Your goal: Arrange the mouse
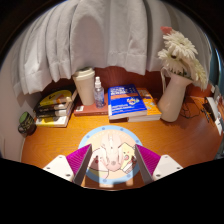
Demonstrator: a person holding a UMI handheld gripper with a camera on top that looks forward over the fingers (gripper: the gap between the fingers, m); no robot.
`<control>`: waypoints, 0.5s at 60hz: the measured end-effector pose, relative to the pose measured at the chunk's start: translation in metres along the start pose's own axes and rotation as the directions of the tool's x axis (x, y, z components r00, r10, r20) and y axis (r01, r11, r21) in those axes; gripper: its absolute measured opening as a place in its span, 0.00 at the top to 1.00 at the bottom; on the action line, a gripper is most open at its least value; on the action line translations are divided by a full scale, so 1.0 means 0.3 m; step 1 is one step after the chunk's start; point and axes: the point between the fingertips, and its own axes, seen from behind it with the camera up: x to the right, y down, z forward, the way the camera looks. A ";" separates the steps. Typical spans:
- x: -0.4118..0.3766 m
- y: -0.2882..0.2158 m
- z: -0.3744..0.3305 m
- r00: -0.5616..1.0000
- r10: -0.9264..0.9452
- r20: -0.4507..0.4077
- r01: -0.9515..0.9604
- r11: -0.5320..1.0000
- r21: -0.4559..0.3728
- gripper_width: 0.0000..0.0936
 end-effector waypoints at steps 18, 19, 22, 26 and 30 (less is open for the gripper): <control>0.017 -0.028 -0.546 0.998 -0.038 0.052 0.032 0.992 0.120 0.08; 0.018 -0.023 -0.571 0.998 -0.039 0.057 0.032 0.992 0.126 0.08; 0.023 -0.016 -0.644 0.997 -0.039 0.070 0.028 0.989 0.144 0.08; 0.039 -0.013 -0.727 0.996 -0.048 0.081 0.033 0.983 0.180 0.08; 0.052 0.005 -0.796 0.994 -0.048 0.094 0.029 0.981 0.193 0.08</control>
